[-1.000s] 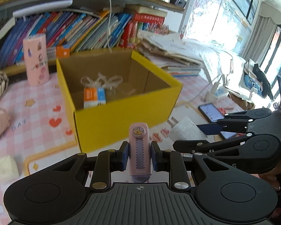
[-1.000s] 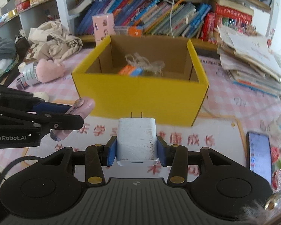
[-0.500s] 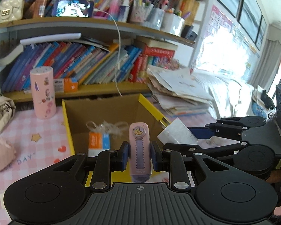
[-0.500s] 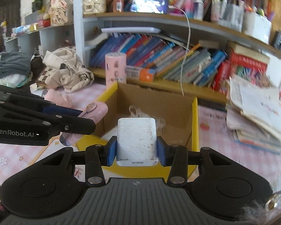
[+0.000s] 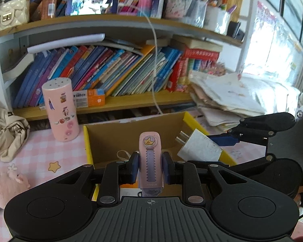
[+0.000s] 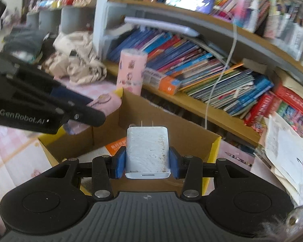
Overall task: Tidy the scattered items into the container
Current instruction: 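Carry the charger and pink box cutter with both tools toward the yellow box, then lower both items into the yellow box and open both tools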
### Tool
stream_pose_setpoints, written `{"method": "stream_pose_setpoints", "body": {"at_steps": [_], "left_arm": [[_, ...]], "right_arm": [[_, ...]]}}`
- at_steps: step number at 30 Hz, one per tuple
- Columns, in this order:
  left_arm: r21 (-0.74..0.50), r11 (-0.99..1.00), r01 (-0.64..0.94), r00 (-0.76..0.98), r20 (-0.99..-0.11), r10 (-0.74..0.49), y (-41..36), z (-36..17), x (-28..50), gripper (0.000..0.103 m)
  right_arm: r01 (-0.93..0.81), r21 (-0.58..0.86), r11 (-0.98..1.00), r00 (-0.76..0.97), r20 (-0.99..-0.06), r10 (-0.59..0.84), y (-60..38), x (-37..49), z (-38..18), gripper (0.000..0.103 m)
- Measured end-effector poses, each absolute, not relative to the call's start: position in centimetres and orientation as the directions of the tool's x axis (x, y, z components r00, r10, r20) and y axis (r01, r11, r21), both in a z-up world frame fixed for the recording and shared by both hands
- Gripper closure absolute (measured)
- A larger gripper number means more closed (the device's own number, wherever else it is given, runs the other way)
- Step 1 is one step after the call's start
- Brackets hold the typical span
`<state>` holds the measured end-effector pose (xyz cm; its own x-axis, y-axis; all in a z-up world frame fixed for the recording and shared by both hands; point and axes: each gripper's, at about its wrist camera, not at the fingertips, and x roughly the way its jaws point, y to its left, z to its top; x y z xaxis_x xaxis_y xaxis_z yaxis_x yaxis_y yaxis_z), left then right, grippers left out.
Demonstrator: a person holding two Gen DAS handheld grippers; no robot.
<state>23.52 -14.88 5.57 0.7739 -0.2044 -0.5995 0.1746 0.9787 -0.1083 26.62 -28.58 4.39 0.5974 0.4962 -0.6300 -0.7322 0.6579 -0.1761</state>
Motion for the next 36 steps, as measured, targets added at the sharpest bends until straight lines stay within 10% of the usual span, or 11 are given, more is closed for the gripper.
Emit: {"method": "stream_pose_setpoints", "body": {"at_steps": [36], "left_arm": [[0.029, 0.985, 0.168, 0.541, -0.838, -0.068, -16.4, -2.2, 33.7, 0.079]], "right_arm": [[-0.936, -0.250, 0.249, 0.316, -0.908, 0.274, -22.5, 36.5, -4.8, 0.062]]}}
